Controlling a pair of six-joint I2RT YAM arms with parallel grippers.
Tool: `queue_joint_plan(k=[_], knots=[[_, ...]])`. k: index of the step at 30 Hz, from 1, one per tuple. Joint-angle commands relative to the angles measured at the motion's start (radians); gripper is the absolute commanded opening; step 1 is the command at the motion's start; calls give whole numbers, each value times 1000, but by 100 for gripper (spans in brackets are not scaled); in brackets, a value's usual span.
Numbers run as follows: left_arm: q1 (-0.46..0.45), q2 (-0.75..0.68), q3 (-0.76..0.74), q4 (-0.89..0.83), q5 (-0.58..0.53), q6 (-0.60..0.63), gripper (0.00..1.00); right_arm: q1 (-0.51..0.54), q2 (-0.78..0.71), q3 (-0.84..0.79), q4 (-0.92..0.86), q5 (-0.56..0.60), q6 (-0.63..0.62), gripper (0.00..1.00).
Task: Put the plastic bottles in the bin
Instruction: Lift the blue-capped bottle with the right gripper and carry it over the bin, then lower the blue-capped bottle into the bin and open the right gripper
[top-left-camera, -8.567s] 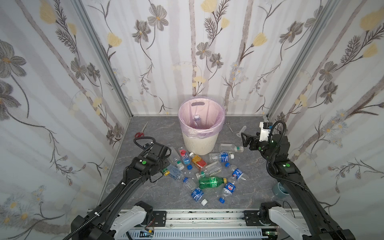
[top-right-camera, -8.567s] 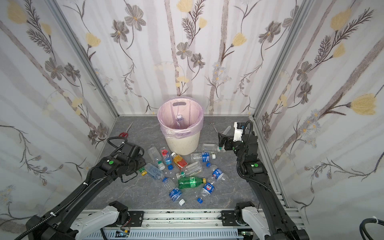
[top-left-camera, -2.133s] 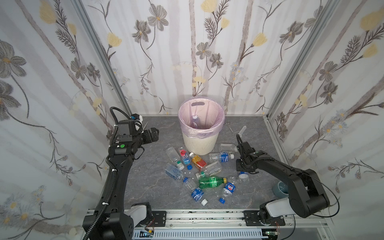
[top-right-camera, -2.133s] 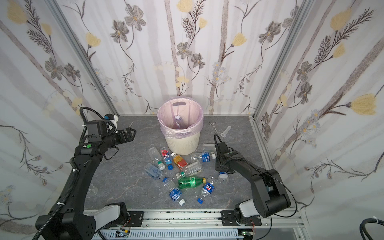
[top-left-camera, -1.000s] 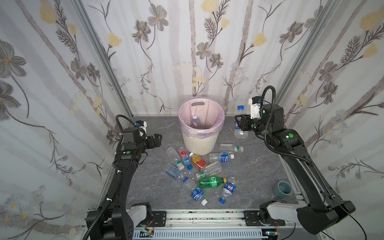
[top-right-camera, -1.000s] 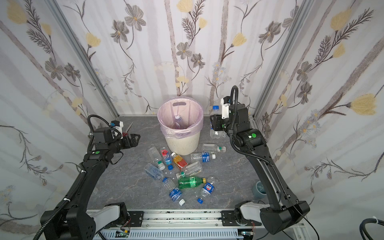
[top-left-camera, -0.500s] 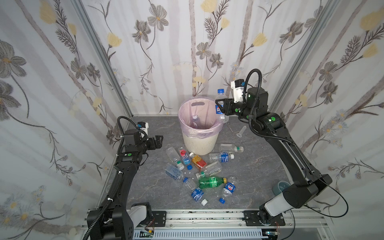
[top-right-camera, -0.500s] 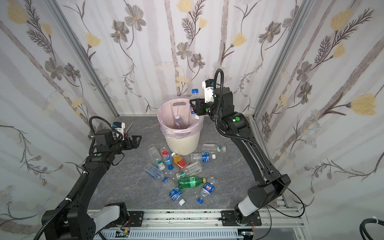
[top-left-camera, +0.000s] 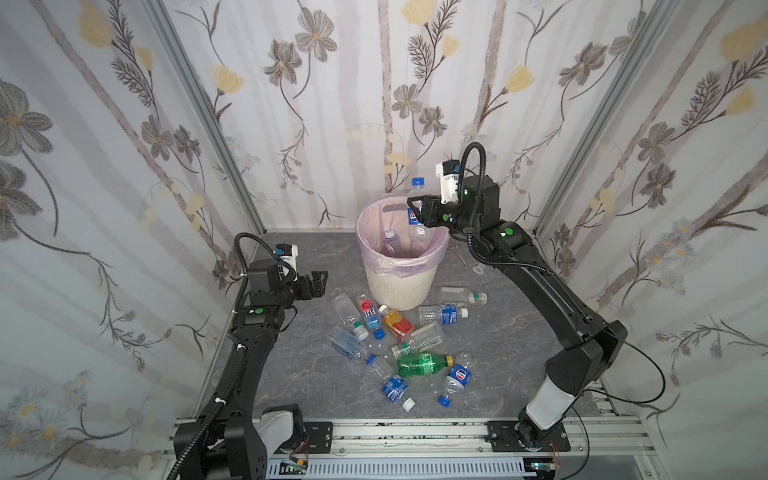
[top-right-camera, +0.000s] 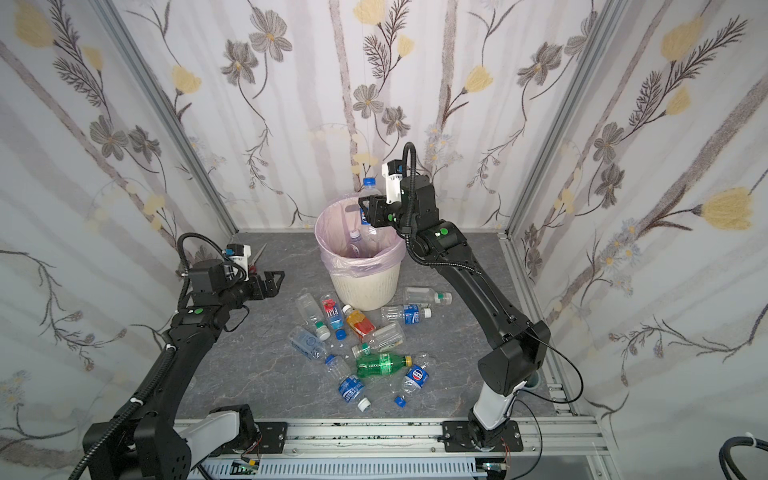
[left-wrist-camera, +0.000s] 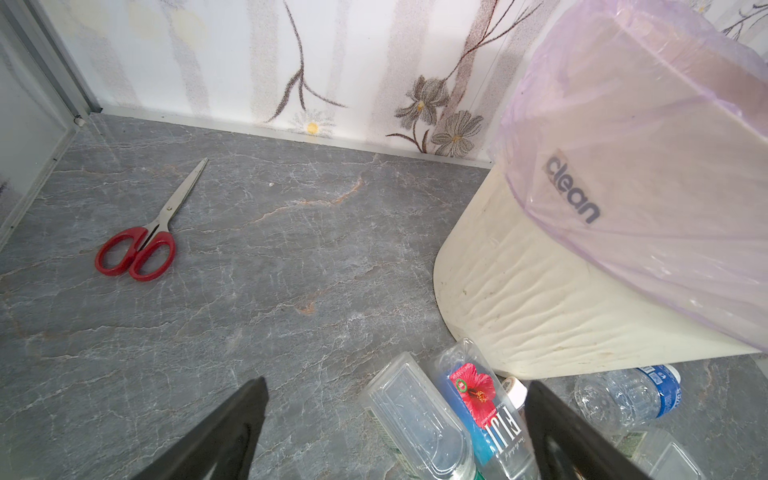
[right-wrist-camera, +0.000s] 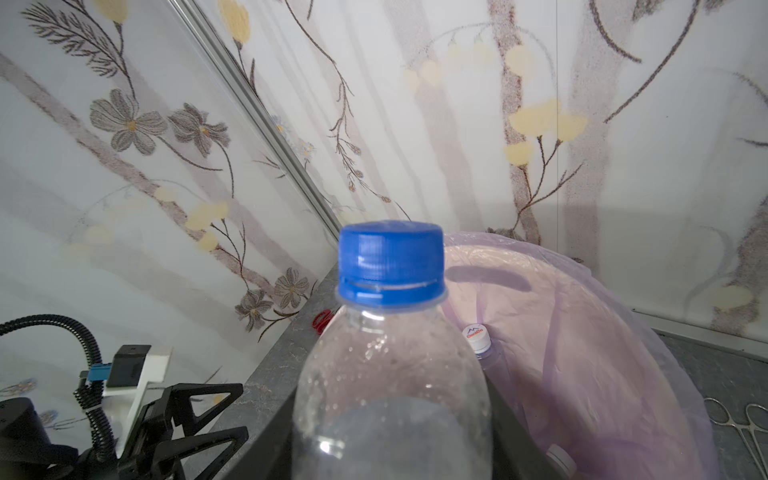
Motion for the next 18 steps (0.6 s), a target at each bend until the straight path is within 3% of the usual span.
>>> queue_joint_plan(k=[1, 18], knots=[[0, -6, -2, 37, 16, 9, 98, 7, 13, 8, 38, 14, -12, 52], [0, -5, -1, 40, 16, 7, 98, 38, 49, 8, -54, 42, -68, 58]])
